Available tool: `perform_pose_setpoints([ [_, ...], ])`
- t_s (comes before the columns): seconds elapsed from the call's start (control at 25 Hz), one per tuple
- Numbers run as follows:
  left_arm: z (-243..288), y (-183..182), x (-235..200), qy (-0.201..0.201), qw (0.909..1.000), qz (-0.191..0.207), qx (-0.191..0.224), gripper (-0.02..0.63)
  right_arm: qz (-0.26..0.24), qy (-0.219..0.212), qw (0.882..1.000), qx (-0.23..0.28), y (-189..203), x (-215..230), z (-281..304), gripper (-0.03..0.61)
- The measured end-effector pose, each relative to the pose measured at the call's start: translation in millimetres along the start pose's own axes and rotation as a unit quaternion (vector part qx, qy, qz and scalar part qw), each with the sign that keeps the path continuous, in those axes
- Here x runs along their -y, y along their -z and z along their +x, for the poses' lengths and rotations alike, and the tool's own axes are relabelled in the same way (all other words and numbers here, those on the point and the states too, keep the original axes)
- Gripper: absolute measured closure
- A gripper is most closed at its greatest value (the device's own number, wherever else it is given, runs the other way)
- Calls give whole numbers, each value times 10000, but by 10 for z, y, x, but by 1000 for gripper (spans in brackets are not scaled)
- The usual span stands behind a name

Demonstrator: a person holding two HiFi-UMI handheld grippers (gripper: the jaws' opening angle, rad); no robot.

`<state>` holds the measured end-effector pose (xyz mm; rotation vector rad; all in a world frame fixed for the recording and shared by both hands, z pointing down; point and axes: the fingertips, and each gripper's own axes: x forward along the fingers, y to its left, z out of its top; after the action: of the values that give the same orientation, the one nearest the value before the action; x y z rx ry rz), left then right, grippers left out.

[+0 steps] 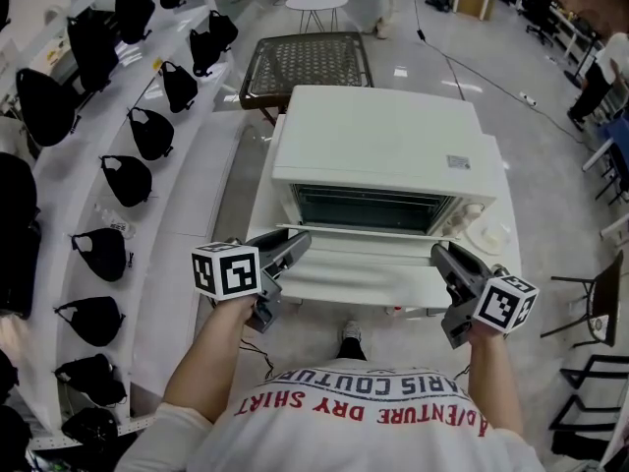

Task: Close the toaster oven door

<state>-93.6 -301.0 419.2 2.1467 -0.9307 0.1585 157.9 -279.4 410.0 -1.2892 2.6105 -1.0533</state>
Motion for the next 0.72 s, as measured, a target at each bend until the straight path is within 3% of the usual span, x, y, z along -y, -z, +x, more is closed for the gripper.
perform_pose_setpoints([
  [0.4, 11, -7, 1, 71, 9992, 28, -395, 445, 85, -27, 9997, -213, -15, 6, 10, 433],
  [0.72, -4, 2, 22, 279, 9985, 59, -464, 444, 43, -52, 9996, -265, -8, 9, 14, 432],
])
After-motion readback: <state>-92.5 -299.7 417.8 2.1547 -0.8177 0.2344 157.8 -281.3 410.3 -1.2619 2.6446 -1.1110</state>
